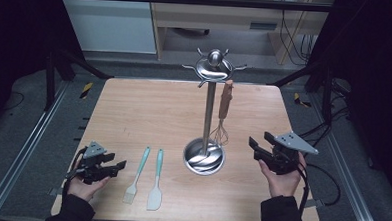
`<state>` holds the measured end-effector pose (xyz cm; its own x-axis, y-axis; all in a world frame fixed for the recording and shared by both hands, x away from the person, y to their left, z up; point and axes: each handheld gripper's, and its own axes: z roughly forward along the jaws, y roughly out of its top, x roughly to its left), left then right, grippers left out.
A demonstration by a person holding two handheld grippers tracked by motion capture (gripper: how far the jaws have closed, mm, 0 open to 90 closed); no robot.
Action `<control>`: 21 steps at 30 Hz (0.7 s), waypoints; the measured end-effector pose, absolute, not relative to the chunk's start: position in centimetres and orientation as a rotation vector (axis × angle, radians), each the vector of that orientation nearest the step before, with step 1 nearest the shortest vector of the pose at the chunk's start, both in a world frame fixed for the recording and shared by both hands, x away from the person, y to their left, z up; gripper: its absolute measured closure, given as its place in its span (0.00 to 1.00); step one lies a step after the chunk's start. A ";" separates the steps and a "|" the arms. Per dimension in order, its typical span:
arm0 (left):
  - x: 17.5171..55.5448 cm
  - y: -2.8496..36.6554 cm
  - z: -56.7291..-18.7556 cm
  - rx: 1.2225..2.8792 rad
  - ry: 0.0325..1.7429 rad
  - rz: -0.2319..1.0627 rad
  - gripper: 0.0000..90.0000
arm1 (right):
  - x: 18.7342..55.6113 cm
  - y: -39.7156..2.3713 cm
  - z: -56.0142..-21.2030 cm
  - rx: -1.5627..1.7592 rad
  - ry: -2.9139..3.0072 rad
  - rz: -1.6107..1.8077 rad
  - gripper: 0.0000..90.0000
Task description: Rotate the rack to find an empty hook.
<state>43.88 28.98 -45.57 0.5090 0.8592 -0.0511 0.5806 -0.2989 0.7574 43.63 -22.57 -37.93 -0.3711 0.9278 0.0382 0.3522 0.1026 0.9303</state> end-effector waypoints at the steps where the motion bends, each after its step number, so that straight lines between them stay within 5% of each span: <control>1: 43.8 28.9 -45.5 2.011 1.169 0.475 0.48 | 43.7 -22.7 -38.3 1.256 1.802 1.249 0.47; 21: 42.6 26.1 -45.0 2.032 1.108 0.466 0.48 | 43.3 -23.4 -43.4 1.324 1.905 1.053 0.46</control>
<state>42.63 26.06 -45.01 0.5567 0.8298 -0.0402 0.5521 -0.3333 0.7642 43.30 -23.42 -43.39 -0.3349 0.9419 -0.0258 0.4795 0.1939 0.8559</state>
